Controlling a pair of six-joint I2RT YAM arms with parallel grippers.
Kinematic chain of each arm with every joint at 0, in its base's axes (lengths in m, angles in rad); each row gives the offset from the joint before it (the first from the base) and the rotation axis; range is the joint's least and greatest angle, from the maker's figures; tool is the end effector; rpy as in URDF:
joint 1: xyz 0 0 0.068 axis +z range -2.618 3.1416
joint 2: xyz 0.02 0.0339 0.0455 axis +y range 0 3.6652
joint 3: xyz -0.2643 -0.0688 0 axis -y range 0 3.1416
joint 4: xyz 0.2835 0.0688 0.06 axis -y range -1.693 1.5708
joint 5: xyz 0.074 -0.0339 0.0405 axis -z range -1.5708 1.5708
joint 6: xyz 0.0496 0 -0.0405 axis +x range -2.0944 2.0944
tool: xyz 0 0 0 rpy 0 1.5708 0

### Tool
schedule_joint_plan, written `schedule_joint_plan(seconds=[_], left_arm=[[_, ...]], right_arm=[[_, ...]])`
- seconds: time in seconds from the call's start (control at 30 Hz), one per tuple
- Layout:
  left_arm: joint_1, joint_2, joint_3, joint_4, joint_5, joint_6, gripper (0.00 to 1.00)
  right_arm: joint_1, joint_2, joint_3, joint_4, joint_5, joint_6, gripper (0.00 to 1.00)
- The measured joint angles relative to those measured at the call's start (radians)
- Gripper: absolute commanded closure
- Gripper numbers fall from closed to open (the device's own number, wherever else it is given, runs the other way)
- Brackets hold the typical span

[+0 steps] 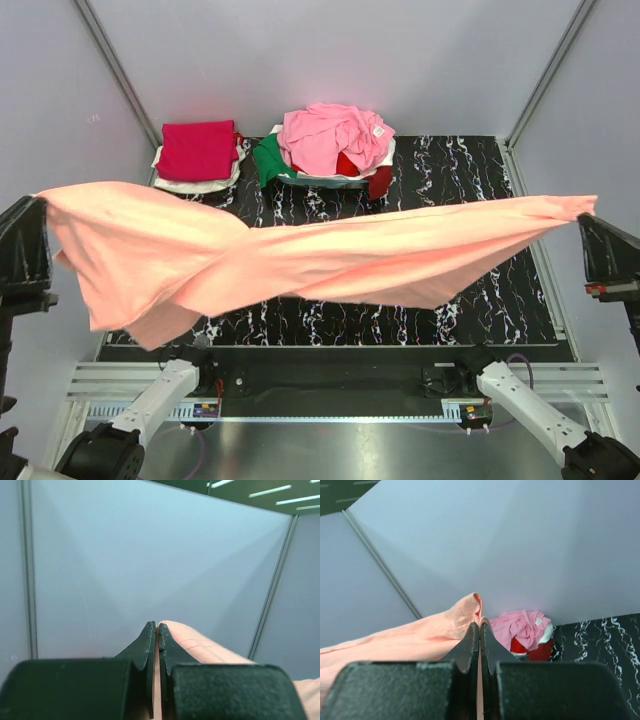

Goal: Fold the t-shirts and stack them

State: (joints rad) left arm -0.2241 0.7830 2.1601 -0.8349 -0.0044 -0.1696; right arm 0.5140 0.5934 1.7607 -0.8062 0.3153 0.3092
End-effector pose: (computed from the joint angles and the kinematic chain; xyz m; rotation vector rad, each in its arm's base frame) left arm -0.0641 0.0148 0.6535 0.0242 1.0344 -0.3559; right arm -0.0183 -0.0280 0.5884 0.1535 1.2356 0.5255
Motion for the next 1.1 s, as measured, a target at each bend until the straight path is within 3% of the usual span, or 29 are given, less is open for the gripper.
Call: schedule_joint_plan(seconds=[0.2, 0.33, 0.43, 0.47, 0.5, 0.53, 0.57, 0.6, 0.63, 0.73, 0.8, 0.9, 1.1], left_arm=[[-0.011, -0.01, -0.051, 0.058, 0.0, 0.038, 1.0], [-0.011, 0.086, -0.103, 0.056, -0.011, 0.02, 1.0], [-0.01, 0.224, -0.179, 0.047, -0.047, -0.026, 1.0], [-0.005, 0.282, -0.22, 0.037, -0.057, -0.049, 0.94], [0.009, 0.347, -0.269, 0.036, -0.06, -0.074, 0.81], [0.028, 0.404, -0.313, 0.032, -0.058, -0.09, 0.6], [0.05, 0.478, -0.373, 0.025, -0.042, -0.111, 0.25], [0.079, 0.554, -0.444, 0.029, -0.016, -0.131, 0.12], [0.108, 0.636, -0.52, 0.031, 0.01, -0.153, 0.01], [0.158, 0.777, -0.765, 0.022, 0.044, -0.196, 0.01], [0.174, 0.779, -0.873, -0.051, 0.048, -0.209, 0.01], [0.173, 0.677, -0.904, -0.088, 0.046, -0.223, 0.01], [0.169, 0.366, -1.029, 0.057, 0.062, -0.283, 0.06]], right_arm=[[-0.001, 0.023, -0.012, 0.035, 0.124, -0.045, 1.0], [-0.003, 0.241, 0.029, -0.024, 0.34, -0.047, 1.0], [-0.008, 0.415, -0.077, -0.021, 0.433, -0.026, 1.0], [-0.018, 0.474, -0.133, -0.027, 0.446, -0.015, 0.88], [-0.032, 0.539, -0.187, -0.028, 0.451, 0.003, 0.63], [-0.05, 0.594, -0.232, -0.023, 0.439, 0.019, 0.27], [-0.08, 0.662, -0.282, -0.028, 0.41, 0.038, 0.1], [-0.115, 0.733, -0.317, -0.042, 0.381, 0.052, 0.01], [-0.146, 0.8, -0.336, -0.066, 0.356, 0.068, 0.0], [-0.192, 0.914, -0.361, -0.108, 0.299, 0.088, 0.01], [-0.193, 0.912, -0.367, -0.117, 0.272, 0.092, 0.0], [-0.192, 0.849, -0.375, -0.103, 0.238, 0.092, 0.0], [-0.192, 0.689, -0.477, -0.036, 0.092, 0.106, 0.0]])
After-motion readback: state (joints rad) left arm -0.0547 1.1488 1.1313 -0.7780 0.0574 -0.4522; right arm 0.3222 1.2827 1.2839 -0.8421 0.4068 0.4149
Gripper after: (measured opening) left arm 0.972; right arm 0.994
